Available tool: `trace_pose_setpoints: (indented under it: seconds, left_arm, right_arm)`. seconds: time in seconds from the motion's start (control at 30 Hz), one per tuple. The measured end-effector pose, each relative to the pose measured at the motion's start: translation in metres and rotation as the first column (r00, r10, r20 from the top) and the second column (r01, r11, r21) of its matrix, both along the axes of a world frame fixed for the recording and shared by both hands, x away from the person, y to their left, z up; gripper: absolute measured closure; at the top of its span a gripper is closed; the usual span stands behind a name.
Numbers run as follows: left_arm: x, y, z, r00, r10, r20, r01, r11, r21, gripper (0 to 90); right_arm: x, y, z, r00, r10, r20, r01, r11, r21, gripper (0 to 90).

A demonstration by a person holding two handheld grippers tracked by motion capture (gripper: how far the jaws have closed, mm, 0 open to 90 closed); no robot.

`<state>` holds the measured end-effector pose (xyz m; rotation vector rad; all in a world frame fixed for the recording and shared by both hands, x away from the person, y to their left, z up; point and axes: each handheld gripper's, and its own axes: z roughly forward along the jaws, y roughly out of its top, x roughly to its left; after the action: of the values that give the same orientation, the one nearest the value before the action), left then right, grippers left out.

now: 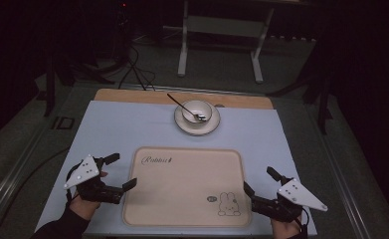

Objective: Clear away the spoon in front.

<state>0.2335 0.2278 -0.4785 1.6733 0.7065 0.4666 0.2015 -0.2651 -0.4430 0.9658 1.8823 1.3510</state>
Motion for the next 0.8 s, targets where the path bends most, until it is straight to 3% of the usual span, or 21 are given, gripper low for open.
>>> trace_pose_setpoints:
  seconds: [0.23, 0.27, 0.3, 0.33, 0.4, 0.47, 0.5, 0.53, 0.8]
  left_arm:
    - [0.002, 0.001, 0.000, 0.9991, -0.014, -0.040, 0.013, 0.9996, -0.026, 0.1]
    - [0.003, 0.000, 0.001, 0.9988, -0.013, -0.047, 0.012, 0.9997, -0.022, 0.1]
    - [0.003, -0.004, 0.002, 0.9979, 0.020, -0.062, -0.017, 0.9993, 0.034, 0.1]
    - [0.003, -0.004, 0.002, 0.9979, 0.020, -0.062, -0.017, 0.9993, 0.034, 0.1]
    - [0.003, -0.007, 0.003, 0.9975, -0.002, -0.070, 0.006, 0.9988, 0.049, 0.1]
    - [0.003, -0.012, 0.008, 0.9921, -0.058, -0.111, 0.061, 0.9980, 0.017, 0.1]
    - [0.003, -0.012, 0.008, 0.9921, -0.058, -0.111, 0.061, 0.9980, 0.017, 0.1]
    - [0.003, -0.017, 0.013, 0.9877, -0.093, -0.126, 0.094, 0.9956, -0.002, 0.1]
    - [0.003, -0.032, 0.033, 0.9763, -0.184, -0.114, 0.184, 0.9829, -0.010, 0.1]
  right_arm:
    - [0.000, 0.002, -0.001, 0.9999, 0.012, -0.010, -0.012, 1.000, -0.004, 12.7]
    - [0.000, 0.002, -0.001, 0.9999, 0.013, -0.012, -0.013, 1.000, -0.004, 12.7]
    - [0.000, 0.001, -0.001, 0.9998, 0.013, -0.013, -0.013, 1.000, -0.004, 12.7]
    - [0.000, 0.001, -0.001, 0.9998, 0.013, -0.013, -0.013, 1.000, -0.004, 12.7]
    - [0.001, 0.001, -0.001, 0.9998, 0.014, -0.014, -0.014, 1.000, -0.003, 12.4]
    - [0.001, 0.002, -0.002, 0.9997, 0.017, -0.015, -0.017, 1.000, -0.005, 12.4]
    - [0.001, 0.002, -0.002, 0.9997, 0.017, -0.015, -0.017, 1.000, -0.005, 12.4]
    - [0.001, 0.004, -0.002, 0.9996, 0.023, -0.019, -0.023, 1.000, -0.005, 12.4]
    - [-0.003, 0.007, 0.000, 0.9998, 0.020, 0.008, -0.020, 1.000, -0.006, 12.4]
